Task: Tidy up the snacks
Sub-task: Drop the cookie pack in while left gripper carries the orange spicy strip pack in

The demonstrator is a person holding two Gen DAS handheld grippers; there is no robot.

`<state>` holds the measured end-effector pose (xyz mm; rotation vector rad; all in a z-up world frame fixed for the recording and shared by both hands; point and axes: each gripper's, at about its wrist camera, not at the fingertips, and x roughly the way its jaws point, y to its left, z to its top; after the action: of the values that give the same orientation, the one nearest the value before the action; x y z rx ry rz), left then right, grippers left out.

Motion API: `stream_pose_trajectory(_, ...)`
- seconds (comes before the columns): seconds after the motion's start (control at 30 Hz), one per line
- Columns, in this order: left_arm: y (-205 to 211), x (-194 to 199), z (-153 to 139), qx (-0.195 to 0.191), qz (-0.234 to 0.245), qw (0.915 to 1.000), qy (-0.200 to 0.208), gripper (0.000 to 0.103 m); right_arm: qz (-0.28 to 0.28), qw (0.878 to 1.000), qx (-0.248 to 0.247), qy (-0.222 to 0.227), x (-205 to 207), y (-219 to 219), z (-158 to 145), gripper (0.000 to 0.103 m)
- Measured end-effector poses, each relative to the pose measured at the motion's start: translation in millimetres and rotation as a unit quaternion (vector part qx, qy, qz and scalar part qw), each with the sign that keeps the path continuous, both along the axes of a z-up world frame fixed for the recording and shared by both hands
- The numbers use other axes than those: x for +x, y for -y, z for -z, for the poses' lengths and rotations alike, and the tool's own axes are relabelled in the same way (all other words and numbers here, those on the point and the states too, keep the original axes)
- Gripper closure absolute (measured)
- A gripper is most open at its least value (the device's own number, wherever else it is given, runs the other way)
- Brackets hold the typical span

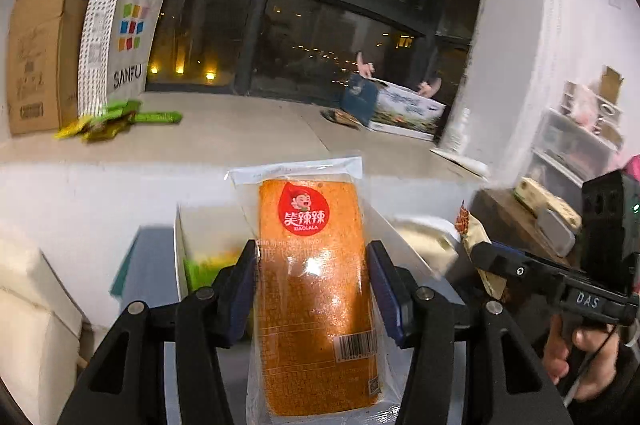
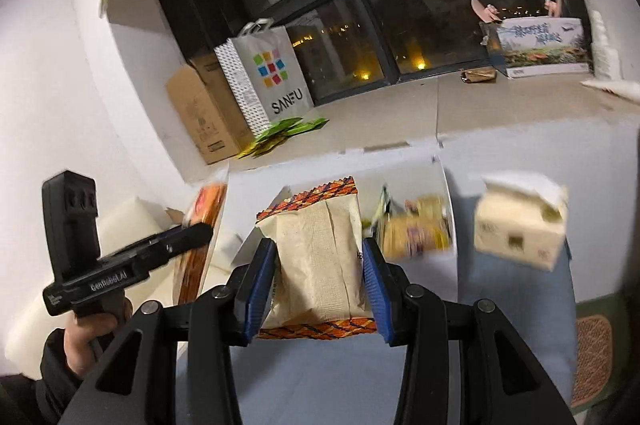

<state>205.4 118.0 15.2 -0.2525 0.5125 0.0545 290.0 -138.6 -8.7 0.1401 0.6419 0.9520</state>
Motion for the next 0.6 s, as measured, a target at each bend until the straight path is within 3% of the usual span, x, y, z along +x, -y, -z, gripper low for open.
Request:
stream_pose_trajectory(0.17,-17,85,9,-0.006,-0.007,0.9994,-0.033,0.045,0.019,0.999,-0.049,-0.011,57,-50,-6,0.056)
stream_pose_trajectory(0.27,-29,107,23,0.000,-0.022,0.9985,-0.051,0.040,0.023,0.998,-0.055,-0.031,79,-64,-1,0.056)
stream_pose_trajectory(0.3,-30,111,27,0.000,-0.021,0.9979,-0.061,0.025,0.022,0.997,-0.056,-0.039,87,-70,2,0.056)
stream_pose_trajectory(0.33,-34,117,34,0.000,-0.025,0.9964,-0.081,0.003,0.023,0.997,-0.057,-0.044,91,-74,5,0.055)
stream_pose_trajectory(0.37,-38,120,39,0.001,-0.038,0.9947,-0.096,0.000,0.019,0.997,-0.056,-0.052,96,-78,9,0.050)
stream_pose_trajectory(0.4,-40,118,42,0.000,-0.039,0.9948,-0.094,0.000,0.019,0.997,-0.057,-0.057,100,-82,11,0.028)
stream_pose_trajectory(0.47,-43,107,44,-0.003,-0.033,0.9959,-0.085,0.000,0.022,0.997,-0.054,-0.054,100,-86,14,0.000)
stream_pose_trajectory(0.6,-40,82,36,0.011,-0.030,0.9973,-0.066,0.000,0.029,0.997,-0.063,-0.029,91,-85,12,0.000)
